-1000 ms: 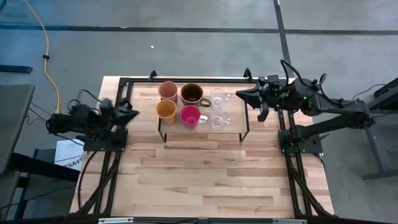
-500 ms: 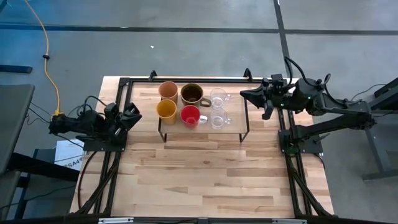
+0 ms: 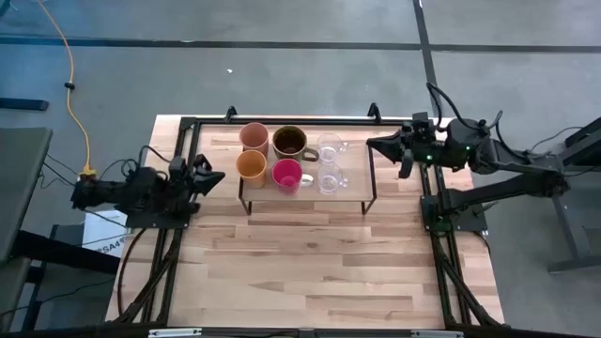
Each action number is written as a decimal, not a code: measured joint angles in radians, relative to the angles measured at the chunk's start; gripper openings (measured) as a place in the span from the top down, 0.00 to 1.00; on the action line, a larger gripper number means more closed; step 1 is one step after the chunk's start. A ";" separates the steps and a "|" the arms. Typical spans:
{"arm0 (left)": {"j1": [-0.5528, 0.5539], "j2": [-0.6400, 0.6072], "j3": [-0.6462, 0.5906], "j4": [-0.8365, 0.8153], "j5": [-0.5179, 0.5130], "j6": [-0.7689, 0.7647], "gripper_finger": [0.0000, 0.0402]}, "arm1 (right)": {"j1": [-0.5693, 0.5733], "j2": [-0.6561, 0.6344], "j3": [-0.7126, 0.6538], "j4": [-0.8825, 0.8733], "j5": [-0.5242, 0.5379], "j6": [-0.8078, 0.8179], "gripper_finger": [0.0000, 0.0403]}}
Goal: Stack small to large cups/mugs on shelf
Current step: Return to Home Position
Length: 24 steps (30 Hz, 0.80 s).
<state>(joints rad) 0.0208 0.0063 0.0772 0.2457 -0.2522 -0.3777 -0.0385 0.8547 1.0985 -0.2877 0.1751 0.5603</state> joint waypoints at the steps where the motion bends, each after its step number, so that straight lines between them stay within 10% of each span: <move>1: 0.021 0.000 0.000 -0.011 0.013 -0.004 1.00 | -0.006 -0.004 0.000 -0.001 0.000 0.000 1.00; 24: 0.167 0.000 -0.054 -0.170 0.173 -0.153 1.00 | -0.050 -0.019 0.000 -0.023 0.000 0.001 1.00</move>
<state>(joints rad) 0.1879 0.0059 0.0237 0.0760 -0.0789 -0.5303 -0.0889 0.8360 1.0985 -0.3102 0.1753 0.5610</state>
